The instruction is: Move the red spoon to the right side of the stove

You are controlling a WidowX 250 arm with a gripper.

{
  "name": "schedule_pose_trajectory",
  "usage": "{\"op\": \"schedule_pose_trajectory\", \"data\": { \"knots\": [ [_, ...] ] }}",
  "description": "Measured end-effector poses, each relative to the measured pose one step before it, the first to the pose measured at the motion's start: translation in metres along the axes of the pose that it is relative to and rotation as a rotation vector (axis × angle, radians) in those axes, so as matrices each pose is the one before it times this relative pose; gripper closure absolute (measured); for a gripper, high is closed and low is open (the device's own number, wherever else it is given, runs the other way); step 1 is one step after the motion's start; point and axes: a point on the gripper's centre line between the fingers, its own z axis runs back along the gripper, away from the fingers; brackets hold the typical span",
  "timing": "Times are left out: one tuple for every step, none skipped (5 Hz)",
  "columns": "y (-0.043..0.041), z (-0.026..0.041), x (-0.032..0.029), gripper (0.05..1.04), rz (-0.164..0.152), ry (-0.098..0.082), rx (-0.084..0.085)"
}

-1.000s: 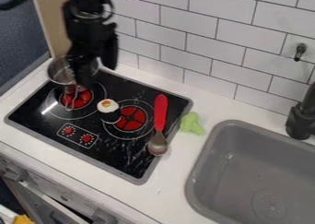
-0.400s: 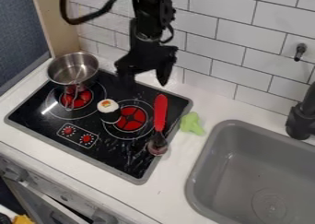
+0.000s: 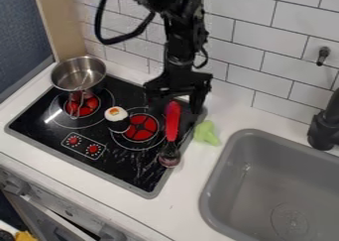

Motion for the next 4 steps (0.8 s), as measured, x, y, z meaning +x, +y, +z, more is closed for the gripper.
{"op": "schedule_pose_trajectory", "data": {
  "knots": [
    [-0.00645, -0.00676, -0.00225, 0.083, -0.0272, -0.0044, 0.0236],
    [-0.00117, -0.00635, 0.00087, 0.134, -0.0069, 0.0062, 0.0265],
    [-0.00117, 0.00007, 0.00021, 0.424, 0.009, -0.0061, -0.0071],
    [0.00139, -0.00248, -0.00019, 0.692, 0.0257, -0.0068, -0.0002]
  ]
}}
